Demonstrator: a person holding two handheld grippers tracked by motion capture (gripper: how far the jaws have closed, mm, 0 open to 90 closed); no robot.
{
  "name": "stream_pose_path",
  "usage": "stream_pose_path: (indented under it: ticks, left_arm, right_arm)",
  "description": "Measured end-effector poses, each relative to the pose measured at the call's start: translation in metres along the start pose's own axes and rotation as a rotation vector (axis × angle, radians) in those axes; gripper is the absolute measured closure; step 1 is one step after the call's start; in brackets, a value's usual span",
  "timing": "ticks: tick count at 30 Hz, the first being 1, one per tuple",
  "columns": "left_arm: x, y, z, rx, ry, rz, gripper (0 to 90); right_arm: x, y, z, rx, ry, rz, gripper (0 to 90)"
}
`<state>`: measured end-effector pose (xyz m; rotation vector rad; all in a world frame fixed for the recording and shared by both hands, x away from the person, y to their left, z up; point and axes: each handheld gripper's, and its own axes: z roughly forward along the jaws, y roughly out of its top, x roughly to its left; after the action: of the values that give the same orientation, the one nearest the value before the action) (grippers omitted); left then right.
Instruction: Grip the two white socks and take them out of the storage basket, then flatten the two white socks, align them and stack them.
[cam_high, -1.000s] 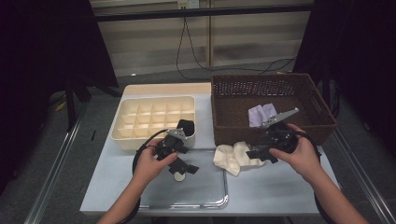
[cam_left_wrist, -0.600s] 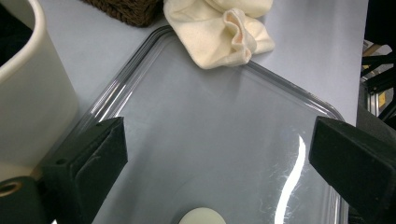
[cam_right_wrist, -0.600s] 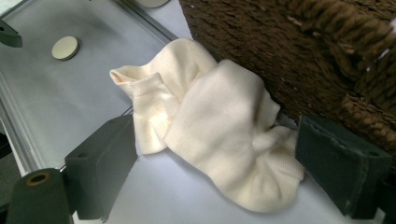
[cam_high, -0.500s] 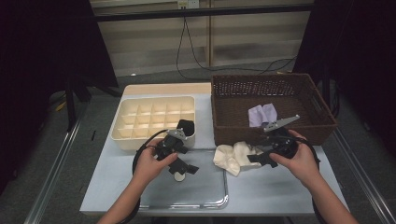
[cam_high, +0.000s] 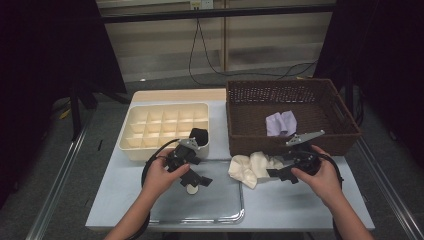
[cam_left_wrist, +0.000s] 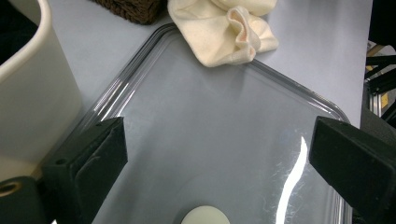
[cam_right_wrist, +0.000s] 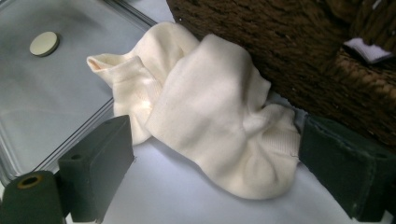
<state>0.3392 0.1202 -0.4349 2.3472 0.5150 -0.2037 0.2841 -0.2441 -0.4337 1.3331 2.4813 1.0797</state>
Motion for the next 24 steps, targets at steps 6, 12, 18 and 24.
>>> stream_pose_path:
  ticks: [6, 12, 18, 24]
  left_arm:
    - [0.0, 0.0, 0.001, 0.003, 0.005, -0.001, 4.3]
    - [0.0, 0.0, 0.002, 0.015, 0.01, 0.002, 4.2]
    - [-0.001, -0.001, 0.002, 0.02, 0.019, 0.003, 4.1]
    - [-0.001, -0.002, 0.001, 0.016, 0.015, 0.006, 4.1]
  right_arm:
    - [-0.001, -0.007, 0.001, -0.015, -0.006, 0.004, 9.7]
    - [-0.002, -0.014, 0.0, -0.023, -0.026, -0.002, 9.8]
    - [-0.006, -0.019, -0.002, -0.019, -0.05, -0.001, 9.8]
    - [-0.009, -0.02, -0.006, -0.042, -0.062, 0.005, 9.8]
